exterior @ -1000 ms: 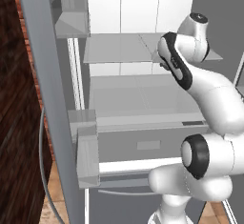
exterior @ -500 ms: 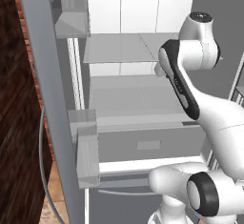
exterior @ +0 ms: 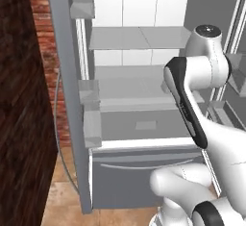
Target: Place one eggplant and one fish in each tupperware on the nearby counter, to pack two identical lunches.
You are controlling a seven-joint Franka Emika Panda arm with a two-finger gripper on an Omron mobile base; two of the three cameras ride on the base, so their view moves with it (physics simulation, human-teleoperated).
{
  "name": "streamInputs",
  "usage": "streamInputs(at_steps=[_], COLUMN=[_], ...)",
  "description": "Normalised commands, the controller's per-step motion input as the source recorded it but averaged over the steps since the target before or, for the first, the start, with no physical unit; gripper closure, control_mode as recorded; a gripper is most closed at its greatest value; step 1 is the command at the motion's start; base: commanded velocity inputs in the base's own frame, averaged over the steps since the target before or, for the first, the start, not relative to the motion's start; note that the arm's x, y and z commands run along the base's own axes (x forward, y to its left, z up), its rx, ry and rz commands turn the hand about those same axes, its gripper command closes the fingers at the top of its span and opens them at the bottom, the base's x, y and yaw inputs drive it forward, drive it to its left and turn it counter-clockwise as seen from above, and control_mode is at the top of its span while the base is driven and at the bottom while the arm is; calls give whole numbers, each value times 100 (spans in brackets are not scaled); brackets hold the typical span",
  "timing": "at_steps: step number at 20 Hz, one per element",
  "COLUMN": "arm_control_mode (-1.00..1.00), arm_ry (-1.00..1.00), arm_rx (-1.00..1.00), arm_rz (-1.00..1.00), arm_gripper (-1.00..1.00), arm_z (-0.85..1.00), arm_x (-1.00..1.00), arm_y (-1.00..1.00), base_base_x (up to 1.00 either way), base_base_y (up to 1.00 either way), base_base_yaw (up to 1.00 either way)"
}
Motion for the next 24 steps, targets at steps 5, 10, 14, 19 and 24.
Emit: streamInputs(at_steps=[5,10,14,19,24], arm_control_mode=[100,100,100,100,100], arm_ry=[0,0,0,0,0], arm_rx=[0,0,0,0,0], arm_rz=[0,0,0,0,0], arm_gripper=[100,100,100,100,100], arm_z=[0,0,0,0,0], arm_x=[0,0,0,0,0], arm_y=[0,0,0,0,0], base_base_x=[-98,-53,-28,-22,-9], base_base_y=[-1,-58,-100,-94,-60], base_base_yaw=[9,2,0,1,17])
